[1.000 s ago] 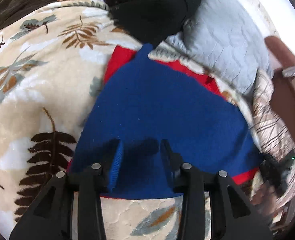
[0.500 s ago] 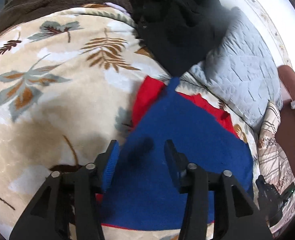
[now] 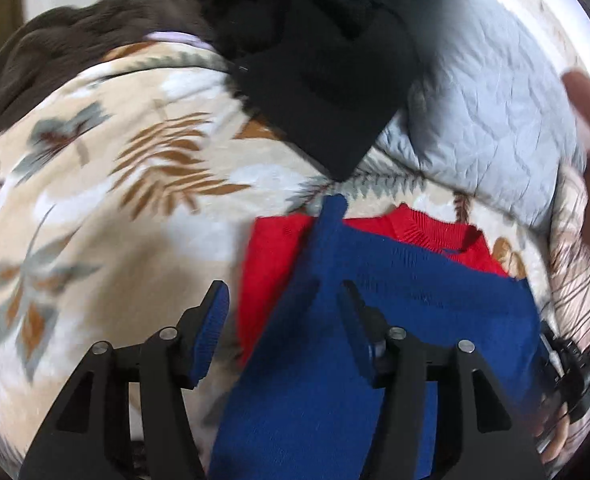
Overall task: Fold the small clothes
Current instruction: 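Lift the blue hem with both grippers and fold it toward the collar, then lower the folded blue hem onto the red body and release both grippers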
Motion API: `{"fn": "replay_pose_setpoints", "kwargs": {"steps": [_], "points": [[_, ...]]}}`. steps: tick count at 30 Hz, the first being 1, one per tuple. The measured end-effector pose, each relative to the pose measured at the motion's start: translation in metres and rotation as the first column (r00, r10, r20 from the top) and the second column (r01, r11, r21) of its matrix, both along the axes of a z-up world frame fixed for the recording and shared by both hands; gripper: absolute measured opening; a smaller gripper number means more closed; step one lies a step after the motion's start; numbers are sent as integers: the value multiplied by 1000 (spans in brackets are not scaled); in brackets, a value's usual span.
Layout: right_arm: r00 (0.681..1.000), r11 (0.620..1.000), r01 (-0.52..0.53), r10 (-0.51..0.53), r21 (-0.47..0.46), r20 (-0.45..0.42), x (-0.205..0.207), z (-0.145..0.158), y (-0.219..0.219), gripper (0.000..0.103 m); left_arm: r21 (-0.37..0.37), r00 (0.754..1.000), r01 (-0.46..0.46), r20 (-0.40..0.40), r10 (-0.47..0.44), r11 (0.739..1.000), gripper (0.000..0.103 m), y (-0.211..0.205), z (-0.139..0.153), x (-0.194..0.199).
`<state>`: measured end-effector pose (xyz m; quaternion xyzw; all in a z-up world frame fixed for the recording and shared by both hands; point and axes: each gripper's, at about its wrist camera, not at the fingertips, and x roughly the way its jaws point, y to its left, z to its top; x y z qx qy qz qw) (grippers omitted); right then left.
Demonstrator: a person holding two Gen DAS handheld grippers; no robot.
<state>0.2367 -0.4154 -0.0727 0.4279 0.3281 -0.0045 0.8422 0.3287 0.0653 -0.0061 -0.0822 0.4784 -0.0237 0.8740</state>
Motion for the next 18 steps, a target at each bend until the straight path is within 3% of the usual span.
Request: {"fn": "replay_pose_setpoints", "kwargs": {"steps": [3,5,6,9,11,13,15,17,18], "points": [[999,999,-32,32,-11,8,10,-1,6,31,107,998,46,-43,-42,993,56,-21,-12,15],[996,995,-83,84,-51,10,15,5,15,21,180,997,56,-67,-44,982,51,-29,-22,21],[994,991,-104,105,-85,4,17,8,20,14,199,997,52,-71,-39,979,34,-30,-26,21],[992,964,-114,122,-241,20,14,26,35,8,159,999,33,-39,-27,987,7,-27,-23,16],[991,971,-66,90,-229,99,6,39,31,8,131,1000,3,4,-3,991,6,-21,-16,10],[991,980,-34,58,-198,117,3,41,23,7,156,999,-34,0,35,987,7,-17,-24,10],[998,983,-38,47,-181,46,9,25,20,8,149,998,-56,-14,59,987,10,-12,-34,14],[995,987,-61,49,-146,-84,18,-4,18,8,156,998,-63,-10,65,986,12,-12,-29,9],[995,991,-61,51,-122,-82,18,-8,17,8,152,998,-59,-21,63,987,12,-12,-25,7]]}}
